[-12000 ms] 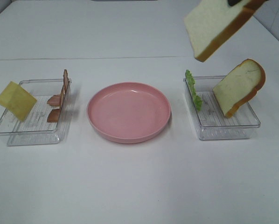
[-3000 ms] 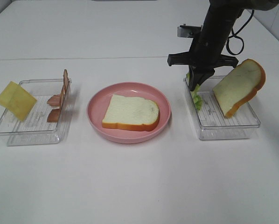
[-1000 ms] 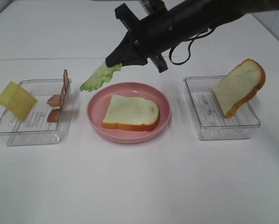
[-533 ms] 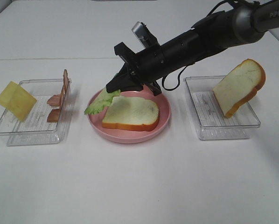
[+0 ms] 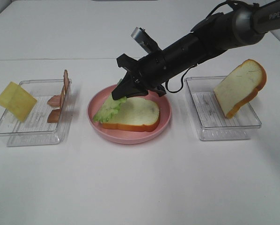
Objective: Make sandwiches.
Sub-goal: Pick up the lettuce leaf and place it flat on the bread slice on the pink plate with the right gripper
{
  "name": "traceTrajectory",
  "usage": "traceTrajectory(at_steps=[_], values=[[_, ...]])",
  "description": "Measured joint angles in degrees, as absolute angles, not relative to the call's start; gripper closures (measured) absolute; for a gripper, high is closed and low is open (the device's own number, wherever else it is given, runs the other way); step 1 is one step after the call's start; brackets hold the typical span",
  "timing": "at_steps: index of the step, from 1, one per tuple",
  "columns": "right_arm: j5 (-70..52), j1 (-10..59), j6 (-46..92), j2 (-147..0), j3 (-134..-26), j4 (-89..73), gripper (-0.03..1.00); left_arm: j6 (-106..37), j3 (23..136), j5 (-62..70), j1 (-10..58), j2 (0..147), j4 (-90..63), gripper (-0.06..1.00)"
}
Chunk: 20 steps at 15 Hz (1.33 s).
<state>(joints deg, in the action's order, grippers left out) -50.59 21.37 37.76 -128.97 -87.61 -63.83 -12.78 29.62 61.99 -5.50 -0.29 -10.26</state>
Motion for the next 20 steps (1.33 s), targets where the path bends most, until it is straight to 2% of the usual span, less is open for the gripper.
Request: traceTrajectory(at_steps=[12, 20], values=[[-45.78, 20.28, 37.76, -128.97, -87.61, -52.71, 0.95, -12.78, 29.62, 61.99, -5.5, -0.29, -10.26, -0.05], [-43.49, 20.28, 37.76, -128.97, -87.61, -50.76, 0.95, -12.78, 29.62, 61.99, -5.5, -0.29, -10.26, -0.05]])
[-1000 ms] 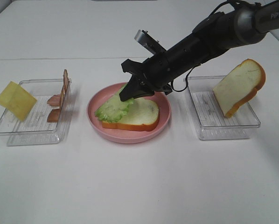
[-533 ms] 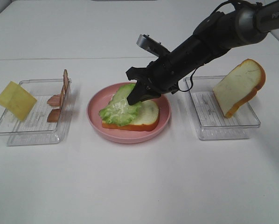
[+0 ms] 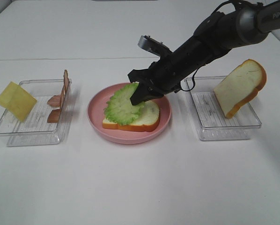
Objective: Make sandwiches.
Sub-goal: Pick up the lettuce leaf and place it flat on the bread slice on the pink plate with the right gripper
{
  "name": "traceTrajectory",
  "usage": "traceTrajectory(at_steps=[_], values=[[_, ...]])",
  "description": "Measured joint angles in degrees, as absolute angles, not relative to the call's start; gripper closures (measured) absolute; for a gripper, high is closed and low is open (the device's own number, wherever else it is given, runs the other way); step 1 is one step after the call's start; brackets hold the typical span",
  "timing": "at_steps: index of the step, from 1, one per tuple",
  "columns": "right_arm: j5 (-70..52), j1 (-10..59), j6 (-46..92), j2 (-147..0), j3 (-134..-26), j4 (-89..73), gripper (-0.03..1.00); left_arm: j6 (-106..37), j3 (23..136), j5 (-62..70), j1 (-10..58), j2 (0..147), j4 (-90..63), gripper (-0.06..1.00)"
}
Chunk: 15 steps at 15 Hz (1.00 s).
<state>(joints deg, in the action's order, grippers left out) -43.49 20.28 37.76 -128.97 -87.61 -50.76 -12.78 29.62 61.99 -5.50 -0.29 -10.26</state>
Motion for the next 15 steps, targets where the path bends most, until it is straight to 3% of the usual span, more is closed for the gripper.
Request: traceTrajectory(at_steps=[4, 5, 8, 10, 15], values=[[-43.49, 20.28, 37.76, -128.97, -87.61, -50.76, 0.93, -12.78, 29.62, 61.99, -5.5, -0.29, -10.26, -0.05], [-43.49, 20.28, 37.76, -128.97, -87.61, -50.71, 0.87, -12.78, 29.62, 61.99, -5.5, -0.29, -10.26, -0.05], [-44.23, 20.28, 36.73, -128.97, -87.61, -50.71, 0.54, -12.78, 29.62, 61.99, -5.5, -0.29, -10.26, -0.05], [-44.4, 20.28, 35.75, -128.97, -87.61, -50.42, 0.39, -12.78, 29.62, 61.99, -5.5, -0.29, -10.26, -0.05], [-46.93, 20.28, 21.72, -126.74, -90.7, -33.17, 0.35, -12.78, 29.62, 61.99, -5.5, -0.29, -10.26, -0.05]])
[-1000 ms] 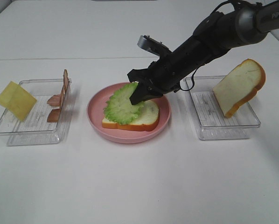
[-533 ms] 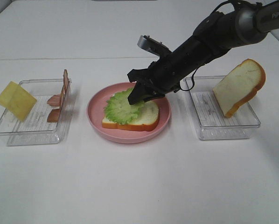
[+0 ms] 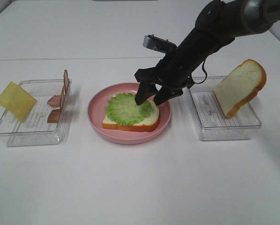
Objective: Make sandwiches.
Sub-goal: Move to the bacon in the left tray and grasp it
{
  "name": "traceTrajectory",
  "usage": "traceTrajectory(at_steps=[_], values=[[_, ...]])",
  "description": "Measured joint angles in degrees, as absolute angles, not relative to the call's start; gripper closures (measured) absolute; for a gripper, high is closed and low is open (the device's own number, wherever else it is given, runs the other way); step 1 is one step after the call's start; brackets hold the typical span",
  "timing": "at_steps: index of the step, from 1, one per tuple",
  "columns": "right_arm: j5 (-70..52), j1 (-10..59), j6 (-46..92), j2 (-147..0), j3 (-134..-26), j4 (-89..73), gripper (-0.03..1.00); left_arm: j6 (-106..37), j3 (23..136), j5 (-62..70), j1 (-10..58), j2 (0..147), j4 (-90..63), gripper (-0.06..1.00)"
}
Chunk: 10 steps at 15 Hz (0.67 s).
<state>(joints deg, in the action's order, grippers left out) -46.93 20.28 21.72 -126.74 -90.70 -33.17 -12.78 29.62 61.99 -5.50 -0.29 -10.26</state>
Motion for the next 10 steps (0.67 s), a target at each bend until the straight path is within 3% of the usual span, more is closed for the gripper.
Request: traceTrajectory(at_steps=[7, 10], values=[[-68.07, 20.28, -2.12, -121.75, -104.62, -6.13, 0.34, -12.78, 29.62, 61.99, -5.5, -0.29, -10.26, -0.05], [-69.5, 20.28, -8.77, -117.34, -105.83, 8.94, 0.3, -12.78, 29.62, 61.99, -5.5, -0.29, -10.26, -0.05]])
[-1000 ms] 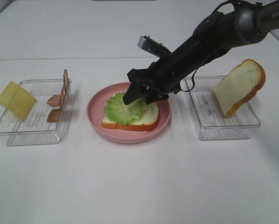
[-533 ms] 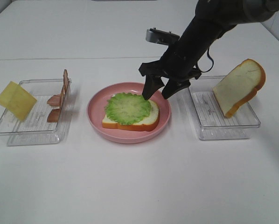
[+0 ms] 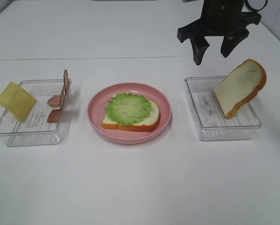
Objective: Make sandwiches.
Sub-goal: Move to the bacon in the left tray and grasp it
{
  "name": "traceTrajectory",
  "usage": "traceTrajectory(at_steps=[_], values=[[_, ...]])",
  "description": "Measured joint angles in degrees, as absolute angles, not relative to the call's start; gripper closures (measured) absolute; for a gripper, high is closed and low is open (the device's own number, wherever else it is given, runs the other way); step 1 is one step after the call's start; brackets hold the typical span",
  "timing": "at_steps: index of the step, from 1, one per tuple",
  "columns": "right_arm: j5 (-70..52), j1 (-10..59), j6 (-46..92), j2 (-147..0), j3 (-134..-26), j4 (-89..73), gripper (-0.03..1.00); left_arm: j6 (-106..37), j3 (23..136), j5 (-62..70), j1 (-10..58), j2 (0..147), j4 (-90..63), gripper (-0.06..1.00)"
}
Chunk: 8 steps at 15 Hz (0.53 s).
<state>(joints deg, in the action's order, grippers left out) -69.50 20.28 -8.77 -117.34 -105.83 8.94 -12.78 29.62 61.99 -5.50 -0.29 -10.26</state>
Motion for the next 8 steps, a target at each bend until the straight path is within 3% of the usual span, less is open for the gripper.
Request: traceTrajectory(at_steps=[4, 8], values=[[-69.73, 20.28, -9.0, -108.86, -105.83, 10.14, 0.25, -12.78, 29.62, 61.99, -5.5, -0.29, -10.26, -0.05], [-69.84, 20.28, -8.94, -94.6, -105.71, 14.61, 0.01, -12.78, 29.62, 61.99, -5.5, -0.29, -10.26, -0.05]])
